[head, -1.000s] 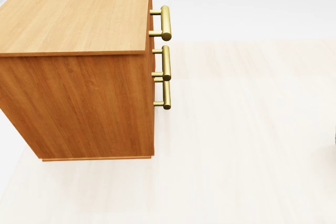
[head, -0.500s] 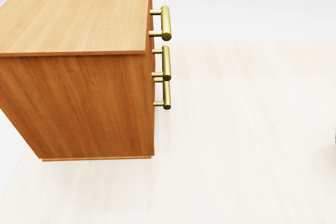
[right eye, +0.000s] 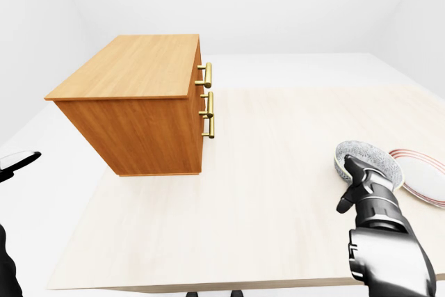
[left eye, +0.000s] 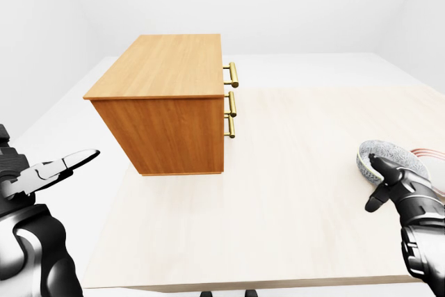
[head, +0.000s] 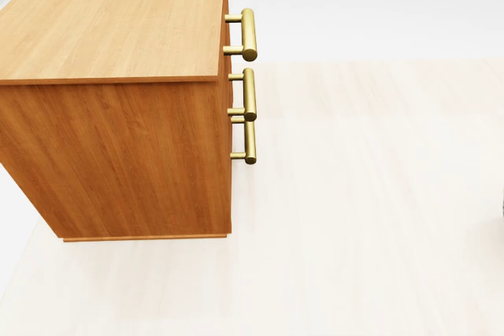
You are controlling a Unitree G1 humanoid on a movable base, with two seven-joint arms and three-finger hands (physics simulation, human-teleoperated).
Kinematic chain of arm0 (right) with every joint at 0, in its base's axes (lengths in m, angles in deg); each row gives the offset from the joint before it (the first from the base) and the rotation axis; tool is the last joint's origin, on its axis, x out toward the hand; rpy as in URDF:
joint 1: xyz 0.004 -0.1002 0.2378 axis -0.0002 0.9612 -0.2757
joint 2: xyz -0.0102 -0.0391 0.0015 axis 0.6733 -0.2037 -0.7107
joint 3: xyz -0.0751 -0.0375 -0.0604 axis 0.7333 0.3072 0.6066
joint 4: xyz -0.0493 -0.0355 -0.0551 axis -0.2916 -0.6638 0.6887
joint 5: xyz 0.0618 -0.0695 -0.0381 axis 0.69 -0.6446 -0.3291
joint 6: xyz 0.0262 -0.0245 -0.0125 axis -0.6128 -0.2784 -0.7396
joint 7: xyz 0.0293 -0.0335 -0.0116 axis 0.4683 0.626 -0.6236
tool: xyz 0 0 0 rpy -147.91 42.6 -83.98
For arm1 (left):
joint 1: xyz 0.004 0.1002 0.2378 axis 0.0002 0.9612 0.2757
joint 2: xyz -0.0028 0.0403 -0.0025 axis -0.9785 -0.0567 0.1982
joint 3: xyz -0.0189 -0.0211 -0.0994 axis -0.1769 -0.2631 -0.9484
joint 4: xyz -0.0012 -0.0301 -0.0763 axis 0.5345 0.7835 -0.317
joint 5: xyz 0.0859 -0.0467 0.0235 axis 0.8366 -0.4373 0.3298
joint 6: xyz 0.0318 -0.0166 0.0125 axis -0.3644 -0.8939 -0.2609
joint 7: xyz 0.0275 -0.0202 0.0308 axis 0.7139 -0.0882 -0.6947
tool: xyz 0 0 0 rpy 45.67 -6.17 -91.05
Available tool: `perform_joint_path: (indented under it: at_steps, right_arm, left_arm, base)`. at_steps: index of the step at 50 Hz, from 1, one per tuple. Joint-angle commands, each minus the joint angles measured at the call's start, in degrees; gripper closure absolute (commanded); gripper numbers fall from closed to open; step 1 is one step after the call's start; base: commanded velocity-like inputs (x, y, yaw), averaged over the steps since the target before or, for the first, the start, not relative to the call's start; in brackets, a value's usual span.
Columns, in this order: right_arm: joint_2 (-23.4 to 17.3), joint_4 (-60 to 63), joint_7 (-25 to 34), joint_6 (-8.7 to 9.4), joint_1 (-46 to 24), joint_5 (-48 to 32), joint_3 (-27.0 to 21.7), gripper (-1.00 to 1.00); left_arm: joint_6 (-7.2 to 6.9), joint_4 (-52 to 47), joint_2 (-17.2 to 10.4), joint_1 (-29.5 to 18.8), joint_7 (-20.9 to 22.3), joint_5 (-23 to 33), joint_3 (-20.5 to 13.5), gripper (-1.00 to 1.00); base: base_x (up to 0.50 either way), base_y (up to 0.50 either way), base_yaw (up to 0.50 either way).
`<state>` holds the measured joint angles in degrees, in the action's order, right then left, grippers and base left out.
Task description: Put the bowl on top of the cabinet.
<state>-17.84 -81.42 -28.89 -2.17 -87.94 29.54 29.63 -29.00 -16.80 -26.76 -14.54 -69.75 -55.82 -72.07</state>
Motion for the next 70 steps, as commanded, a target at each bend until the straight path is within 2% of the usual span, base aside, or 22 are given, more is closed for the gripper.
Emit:
perform_joint_path:
  at_steps: [1, 6, 7, 8, 9, 27, 31, 35, 36, 40, 41, 42, 45, 47, 50, 52, 55, 58, 60, 61, 63, 70]
  right_arm:
    - [1.20, -0.82, -1.43, 0.00, 2.01, 0.90, 0.14, -1.00]
    - [1.58, -0.84, -1.42, 0.00, 2.51, 1.16, 0.26, -1.00]
    - [1.56, -0.83, -1.50, 0.00, 2.49, 1.23, 0.23, -0.15]
    - [1.52, -0.79, -1.52, 0.00, 2.47, 1.28, 0.23, 0.89]
    - [1.52, -0.81, -1.56, 0.00, 2.48, 1.32, 0.23, 1.00]
    - [1.42, -0.67, -1.78, 0.00, 2.28, 1.38, 0.33, 1.00]
    - [0.83, -0.47, -1.46, 0.00, 1.98, 1.33, 0.27, 1.00]
    - [-1.75, 0.24, 0.39, 0.00, 1.13, 1.44, -0.28, 1.00]
    - [-4.43, 1.17, 1.27, 0.00, -0.34, 0.89, -0.42, 1.00]
    - [-10.62, 3.92, 5.16, 0.00, -5.82, -0.18, -1.66, 1.00]
    - [-14.28, 6.01, 6.96, 0.00, -11.07, -0.44, -2.46, 1.00]
    - [-15.87, 6.53, 7.45, -0.52, -14.22, -1.05, -2.73, 1.00]
    - [-18.93, 7.44, 9.29, -1.08, -22.66, -3.34, -2.87, 1.00]
    - [-20.11, 8.00, 11.51, -0.66, -34.16, -4.59, -2.85, 1.00]
    - [-19.54, 7.03, 14.28, -0.76, -44.83, -7.45, -1.33, 1.00]
    - [-17.66, 6.18, 16.60, -0.48, -53.02, -10.01, 0.01, 1.00]
    - [-15.33, 4.85, 16.86, -0.26, -59.04, -13.33, 0.84, 1.00]
    - [-11.04, 3.20, 16.90, -0.16, -66.09, -16.66, 2.07, 1.00]
    - [-9.13, 2.68, 17.21, 0.00, -68.36, -17.69, 1.79, 1.00]
    - [-6.42, 2.21, 17.63, 0.00, -70.98, -17.32, 1.26, 1.00]
    - [-4.14, 1.74, 16.77, 0.00, -73.15, -17.17, 0.86, 1.00]
    - [4.47, 0.59, 16.25, 0.00, -77.42, -17.08, 1.07, 1.00]
  left_arm:
    - [0.00, 0.02, -0.02, -0.01, -0.02, -0.03, 0.00, -1.00]
    - [0.00, 0.08, 0.04, 0.05, 0.04, 0.00, -0.02, -1.00]
    - [0.00, 0.08, 0.04, 0.06, 0.03, 0.02, -0.02, -1.00]
    - [0.00, 0.09, 0.04, 0.04, 0.04, -0.01, 0.00, -1.00]
    - [0.00, 0.16, 0.07, 0.07, 0.06, 0.06, 0.07, -1.00]
    - [0.00, 0.09, 0.28, 0.18, 0.20, 0.32, 0.27, -1.00]
    - [0.00, 0.05, 0.34, 0.24, 0.25, 0.39, 0.35, -1.00]
    - [0.00, 0.31, 0.29, 0.19, 0.28, 0.37, 0.25, -1.00]
    - [0.00, 0.43, 0.27, 0.16, 0.27, 0.47, 0.33, -1.00]
    - [0.00, 0.35, 0.31, 0.16, 0.26, 0.59, 0.48, -1.00]
    - [0.00, 0.27, 0.33, 0.19, 0.25, 0.65, 0.54, -1.00]
    - [0.00, 0.03, 0.29, 0.19, 0.21, 0.55, 0.46, -1.00]
    - [0.00, -0.25, 0.22, 0.09, 0.14, 0.39, 0.35, -1.00]
    - [0.00, -0.30, 0.22, 0.03, 0.12, 0.44, 0.48, -1.00]
    - [0.00, -0.47, 0.22, 0.01, 0.13, 0.41, 0.49, -1.00]
    - [0.00, -0.44, 0.17, -0.06, 0.15, 0.33, 0.40, -1.00]
    - [0.00, -0.56, 0.08, -0.15, 0.12, 0.18, 0.29, -1.00]
    - [0.00, -0.37, 0.02, -0.22, 0.15, 0.15, 0.26, -1.00]
    - [0.00, -0.32, 0.01, -0.25, 0.14, 0.14, 0.28, -1.00]
    - [0.00, -0.27, 0.02, -0.25, 0.15, 0.14, 0.31, -1.00]
    - [0.00, -0.46, 0.06, -0.17, 0.13, 0.12, 0.35, -1.00]
    - [0.00, -0.74, 0.09, -0.15, 0.08, 0.26, 0.55, -1.00]
  base:
    - [0.00, 0.00, 0.00]
    - [0.00, 0.00, 0.00]
    - [0.00, 0.00, 0.00]
    - [0.00, 0.00, 0.00]
    - [0.00, 0.00, 0.00]
    - [0.00, 0.00, 0.00]
    - [0.00, 0.00, 0.00]
    - [0.00, 0.00, 0.00]
    - [0.00, 0.00, 0.00]
    - [0.00, 0.00, 0.00]
    - [0.00, 0.00, 0.00]
    - [0.00, 0.00, 0.00]
    - [0.00, 0.00, 0.00]
    - [0.00, 0.00, 0.00]
    - [0.00, 0.00, 0.00]
    - [0.00, 0.00, 0.00]
    - [0.00, 0.00, 0.00]
    - [0.00, 0.00, 0.00]
    - [0.00, 0.00, 0.00]
    - [0.00, 0.00, 0.00]
    - [0.00, 0.00, 0.00]
    - [0.00, 0.00, 0.00]
